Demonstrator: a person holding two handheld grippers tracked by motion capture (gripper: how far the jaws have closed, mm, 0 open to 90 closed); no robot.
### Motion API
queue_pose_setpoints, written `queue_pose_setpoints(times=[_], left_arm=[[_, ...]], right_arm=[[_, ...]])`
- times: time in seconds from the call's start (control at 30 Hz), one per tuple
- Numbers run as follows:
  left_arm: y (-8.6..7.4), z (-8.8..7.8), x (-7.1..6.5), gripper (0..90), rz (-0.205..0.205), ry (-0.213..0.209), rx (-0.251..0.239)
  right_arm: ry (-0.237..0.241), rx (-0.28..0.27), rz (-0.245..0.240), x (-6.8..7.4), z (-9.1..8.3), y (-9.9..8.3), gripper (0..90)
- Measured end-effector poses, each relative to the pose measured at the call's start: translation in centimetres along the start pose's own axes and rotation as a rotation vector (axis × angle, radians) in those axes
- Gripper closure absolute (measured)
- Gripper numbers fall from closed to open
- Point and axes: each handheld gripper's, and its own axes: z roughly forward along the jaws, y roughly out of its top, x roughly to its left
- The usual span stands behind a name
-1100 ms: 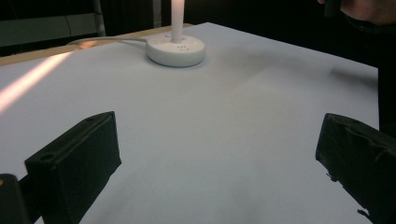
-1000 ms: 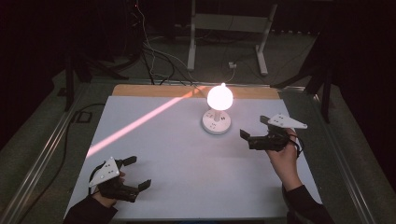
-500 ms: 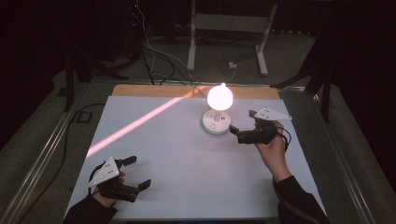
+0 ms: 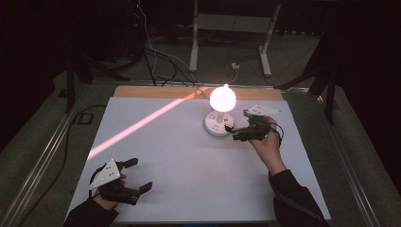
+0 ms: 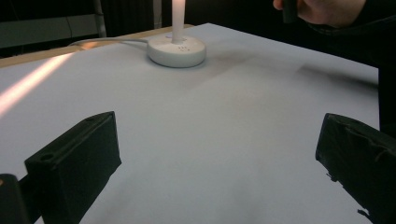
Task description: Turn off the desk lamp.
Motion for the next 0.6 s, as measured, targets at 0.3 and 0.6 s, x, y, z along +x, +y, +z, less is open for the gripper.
queue_pose_setpoints(times=[0.3,0.6], left_arm=[[0.0,0.0,0.0,0.5,0.000,-0.002,0.003],[0.0,0.0,0.0,0.5,0.002,-0.003,0.003]], right_arm=[[0.000,0.036,-0.004,-0.6,1.9,-0.8,5.3],[-0.055,0.050,0.018,-1.3,2.7,-1.7,26.8]])
